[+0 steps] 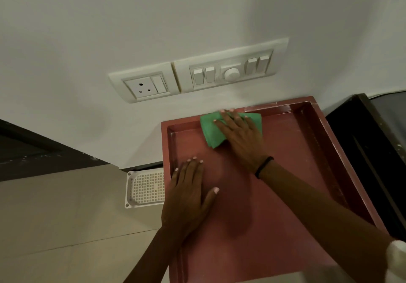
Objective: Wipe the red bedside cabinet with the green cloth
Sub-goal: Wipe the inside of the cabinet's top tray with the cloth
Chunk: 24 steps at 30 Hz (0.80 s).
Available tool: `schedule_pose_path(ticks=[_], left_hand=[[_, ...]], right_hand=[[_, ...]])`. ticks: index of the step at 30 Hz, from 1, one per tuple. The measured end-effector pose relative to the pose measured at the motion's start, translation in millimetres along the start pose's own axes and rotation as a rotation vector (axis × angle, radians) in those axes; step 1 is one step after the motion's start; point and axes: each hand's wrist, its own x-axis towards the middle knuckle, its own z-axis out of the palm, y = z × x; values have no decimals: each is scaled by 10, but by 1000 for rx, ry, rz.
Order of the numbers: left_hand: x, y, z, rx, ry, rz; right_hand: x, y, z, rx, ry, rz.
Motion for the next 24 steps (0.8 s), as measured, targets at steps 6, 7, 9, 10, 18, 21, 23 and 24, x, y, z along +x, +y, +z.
schedule_pose_path(ticks=[6,7,9,10,18,21,23,24], left_hand=[[4,22,-16,-64,-22,-1],[3,18,-12,-67,-22,0],[1,28,-13,-71,-17,6],[9,21,-9,-73,-20,7],[7,45,-32,-98,-25,9],[0,41,-60,-98,-28,9],[-33,5,-62,-91,-27,-11],[-12,37,-61,-99,-35,-15]], right_hand=[[-417,679,-59,130,48,393],[-445,751,-76,182,78,481],[-434,795,-79,274,135,579],[-364,757,-70,310,158,593],[-66,-13,16,316,23,279],[-101,245,-47,199,1,147],[-121,491,-48,80,-17,88],[-154,664,-74,15,-38,82]])
